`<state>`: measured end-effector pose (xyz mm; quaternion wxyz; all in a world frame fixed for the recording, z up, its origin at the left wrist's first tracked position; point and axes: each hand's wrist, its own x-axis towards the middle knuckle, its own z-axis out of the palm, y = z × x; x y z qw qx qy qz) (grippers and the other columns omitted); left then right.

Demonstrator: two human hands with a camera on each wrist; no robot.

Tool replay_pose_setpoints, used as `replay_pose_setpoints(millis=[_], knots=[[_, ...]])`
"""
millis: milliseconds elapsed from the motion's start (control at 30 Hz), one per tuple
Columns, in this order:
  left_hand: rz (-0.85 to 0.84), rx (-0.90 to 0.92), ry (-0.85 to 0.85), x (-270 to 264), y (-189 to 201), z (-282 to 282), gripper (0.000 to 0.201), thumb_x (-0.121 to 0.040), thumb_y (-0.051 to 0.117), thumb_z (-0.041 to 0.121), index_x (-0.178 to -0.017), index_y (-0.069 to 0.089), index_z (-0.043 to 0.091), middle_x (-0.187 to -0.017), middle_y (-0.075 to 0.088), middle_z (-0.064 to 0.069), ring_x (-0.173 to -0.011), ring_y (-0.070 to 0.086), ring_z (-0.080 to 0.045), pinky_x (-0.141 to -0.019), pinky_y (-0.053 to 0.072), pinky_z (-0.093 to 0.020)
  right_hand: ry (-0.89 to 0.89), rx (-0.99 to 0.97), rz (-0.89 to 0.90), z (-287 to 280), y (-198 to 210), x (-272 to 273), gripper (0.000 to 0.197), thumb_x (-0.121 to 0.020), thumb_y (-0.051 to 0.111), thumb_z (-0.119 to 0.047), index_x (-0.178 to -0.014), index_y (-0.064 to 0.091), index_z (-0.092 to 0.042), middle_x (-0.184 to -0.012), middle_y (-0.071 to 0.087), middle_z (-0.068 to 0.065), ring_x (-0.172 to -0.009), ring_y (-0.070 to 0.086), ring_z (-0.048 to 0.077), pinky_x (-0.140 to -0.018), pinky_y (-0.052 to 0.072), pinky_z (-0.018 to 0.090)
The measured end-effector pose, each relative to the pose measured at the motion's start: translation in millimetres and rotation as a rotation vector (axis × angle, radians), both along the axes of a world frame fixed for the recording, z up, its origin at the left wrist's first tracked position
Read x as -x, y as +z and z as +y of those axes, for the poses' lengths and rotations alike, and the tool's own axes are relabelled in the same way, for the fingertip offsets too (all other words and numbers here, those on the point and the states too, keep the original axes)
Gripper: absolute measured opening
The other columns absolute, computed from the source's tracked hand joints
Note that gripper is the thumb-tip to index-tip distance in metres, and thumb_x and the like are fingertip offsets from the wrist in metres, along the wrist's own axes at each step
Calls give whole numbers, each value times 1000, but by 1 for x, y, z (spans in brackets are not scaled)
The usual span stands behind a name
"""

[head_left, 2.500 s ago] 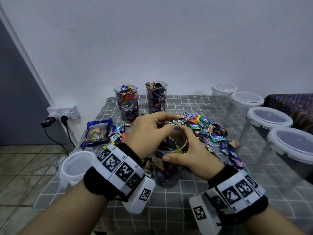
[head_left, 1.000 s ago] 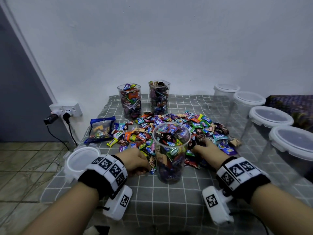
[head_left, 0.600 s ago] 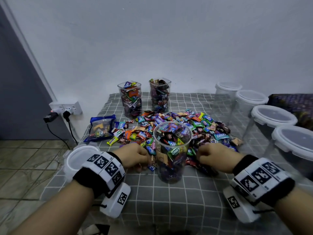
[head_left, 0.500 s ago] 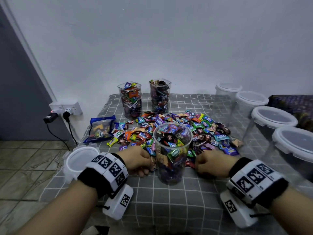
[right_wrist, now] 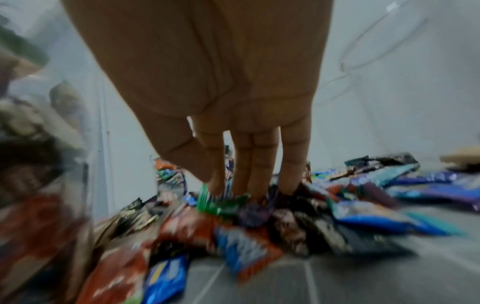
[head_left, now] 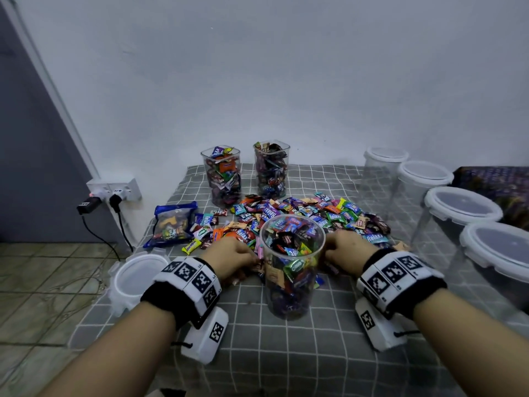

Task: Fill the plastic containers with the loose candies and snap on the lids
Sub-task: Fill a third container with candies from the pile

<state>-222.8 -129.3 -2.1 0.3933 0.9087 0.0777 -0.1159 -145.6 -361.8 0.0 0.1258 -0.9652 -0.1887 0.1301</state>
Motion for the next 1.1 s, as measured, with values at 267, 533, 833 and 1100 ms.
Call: replay_pose_setpoints(millis=[267, 533, 833, 1100], knots=[[-272, -337, 104, -20, 12, 11, 17, -88, 60, 37, -101, 67, 28, -107, 65, 4, -96, 60, -16, -83, 50, -33, -105, 101, -196, -11, 9, -17, 63, -84, 60, -43, -138, 39, -22, -136, 40, 8, -127, 39, 27, -102, 39, 40], [44, -547, -156, -47, -18, 5, 110, -53, 51, 80, -147, 8, 41, -153, 20, -7, -139, 25, -30, -106, 35, -50, -49, 245, -34, -8, -17, -28, 100, -74, 69, -56, -150, 9, -29, -156, 14, 6, -142, 16, 31, -113, 26, 46], [-38, -642, -265, -43, -15, -10, 46, -93, 48, 37, -138, 45, 25, -140, 47, -8, -123, 48, -27, -98, 43, -36, 19, 211, -175, 0, -16, -22, 61, -83, 63, -45, -138, 40, -29, -131, 49, 6, -121, 45, 26, -98, 43, 37], [-142, -598, -177, -45, -14, -5, 22, -90, 52, 26, -106, 67, 23, -103, 62, -8, -94, 58, -27, -72, 43, -30, 44, 185, -149, 3, -18, -24, 60, -86, 61, -35, -140, 35, -33, -125, 50, 5, -116, 52, 25, -93, 47, 36]])
